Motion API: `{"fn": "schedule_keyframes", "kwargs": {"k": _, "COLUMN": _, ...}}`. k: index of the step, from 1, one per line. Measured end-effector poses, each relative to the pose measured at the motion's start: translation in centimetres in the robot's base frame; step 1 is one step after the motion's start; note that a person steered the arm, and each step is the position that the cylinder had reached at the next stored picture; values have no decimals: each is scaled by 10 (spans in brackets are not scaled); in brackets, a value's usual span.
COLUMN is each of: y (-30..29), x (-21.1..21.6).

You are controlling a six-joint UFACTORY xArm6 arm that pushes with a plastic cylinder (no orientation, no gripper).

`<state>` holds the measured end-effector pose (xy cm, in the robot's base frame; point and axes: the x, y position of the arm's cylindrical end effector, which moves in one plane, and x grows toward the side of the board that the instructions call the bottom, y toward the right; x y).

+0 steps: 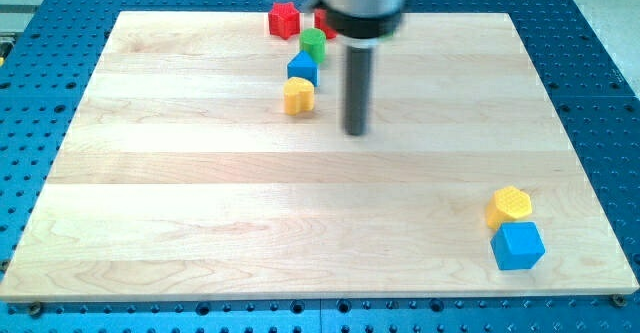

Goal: Push the hexagon to the bottom of the heart

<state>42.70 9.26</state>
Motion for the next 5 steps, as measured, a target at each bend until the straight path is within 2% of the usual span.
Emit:
{"fn": "schedule_keyframes", "kwargs": {"k": 1, "y": 139, "x": 36}}
{"fn": "schedule_keyframes", "kwargs": {"k": 2, "y": 209, "x": 105}}
{"fn": "schedule_keyframes", "kwargs": {"k": 3, "y": 167, "x": 140}}
{"fn": "schedule_keyframes", "kwargs": {"k": 4, "y": 113, "x": 131}}
{"fn": "schedule_keyframes", "kwargs": {"k": 5, "y": 54, "x": 89}}
